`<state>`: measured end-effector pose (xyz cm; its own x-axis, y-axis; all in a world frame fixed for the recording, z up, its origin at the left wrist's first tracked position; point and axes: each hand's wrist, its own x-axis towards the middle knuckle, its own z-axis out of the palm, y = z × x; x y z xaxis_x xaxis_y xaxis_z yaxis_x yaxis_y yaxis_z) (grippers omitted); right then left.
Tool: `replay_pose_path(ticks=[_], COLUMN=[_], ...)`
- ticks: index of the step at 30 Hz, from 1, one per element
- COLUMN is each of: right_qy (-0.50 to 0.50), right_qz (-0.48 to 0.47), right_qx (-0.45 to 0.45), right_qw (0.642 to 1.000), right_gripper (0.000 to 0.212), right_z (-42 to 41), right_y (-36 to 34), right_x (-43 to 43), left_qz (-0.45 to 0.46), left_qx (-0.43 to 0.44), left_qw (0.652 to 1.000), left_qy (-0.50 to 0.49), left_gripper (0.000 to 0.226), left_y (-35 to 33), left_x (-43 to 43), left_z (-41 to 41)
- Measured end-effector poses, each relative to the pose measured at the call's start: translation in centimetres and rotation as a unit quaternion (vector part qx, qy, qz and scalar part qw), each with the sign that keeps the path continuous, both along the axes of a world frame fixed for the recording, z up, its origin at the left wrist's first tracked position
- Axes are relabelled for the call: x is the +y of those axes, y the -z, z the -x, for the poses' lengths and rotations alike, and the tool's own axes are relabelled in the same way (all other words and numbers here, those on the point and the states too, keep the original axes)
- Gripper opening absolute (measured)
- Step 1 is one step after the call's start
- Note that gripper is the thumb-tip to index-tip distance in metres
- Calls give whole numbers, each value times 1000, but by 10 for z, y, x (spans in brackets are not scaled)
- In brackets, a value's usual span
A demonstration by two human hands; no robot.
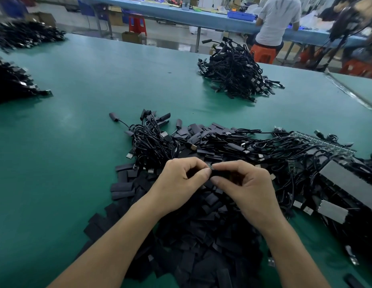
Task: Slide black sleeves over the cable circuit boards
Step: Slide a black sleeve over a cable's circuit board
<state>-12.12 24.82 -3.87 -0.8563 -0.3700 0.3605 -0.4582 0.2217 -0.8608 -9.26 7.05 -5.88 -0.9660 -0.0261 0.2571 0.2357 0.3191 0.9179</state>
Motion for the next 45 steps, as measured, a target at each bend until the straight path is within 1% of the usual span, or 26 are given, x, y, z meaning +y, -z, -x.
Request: replay_pose_path(ticks=[2,4,9,16,20,24,26,27,29,30,32,34,35,36,37,41,45], right_qy=[4,14,18,29,35,38,49,73,156,204,270,282,277,270,263,244,234], right_qz=[-48,-66,-70,-70,-70,-73,-67,-59,-63,-90,-189,-303,-347,-371,-374,-311,-268], right_qx=[57,85,82,97,101,106,87,74,66,76,87,53,29,5,-15,-79,-91], right_qw=[997,994,994,992,992,991,993,993,984,972,940,909,896,888,889,915,930], right_gripper=[35,33,28,31,25,28,28,27,21,16,15,22,28,33,37,39,37], right_z=[-1,-1,-1,0,2,1,2,3,8,11,14,14,13,13,13,15,14], right_y=[-1,-2,-2,-2,0,0,1,1,3,4,7,11,12,12,12,7,3], right_x=[-1,-1,-1,0,1,1,2,3,8,12,19,22,22,22,23,26,26], left_qz=[-4,-10,-18,-23,-17,-16,-10,-9,-2,10,50,66,60,52,45,-5,-23], left_qx=[-9,-16,-21,-27,-29,-28,-19,-16,-12,-9,1,8,7,4,5,6,8], left_qw=[1000,1000,1000,999,999,999,1000,1000,1000,1000,999,998,998,998,999,1000,1000], left_qy=[2,2,13,15,13,10,0,-7,-11,-8,5,19,23,21,16,-8,-18], left_gripper=[12,12,14,11,11,13,13,13,14,16,16,15,16,17,16,8,19], left_y=[0,-1,-2,2,2,2,2,3,3,3,2,2,2,2,2,1,3], left_x=[0,1,1,-2,-2,-2,-2,-2,-3,-3,-3,-3,-3,-4,-4,-3,-2], left_z=[0,0,-1,1,2,1,2,2,2,1,-2,-3,-3,-4,-4,-4,-3])
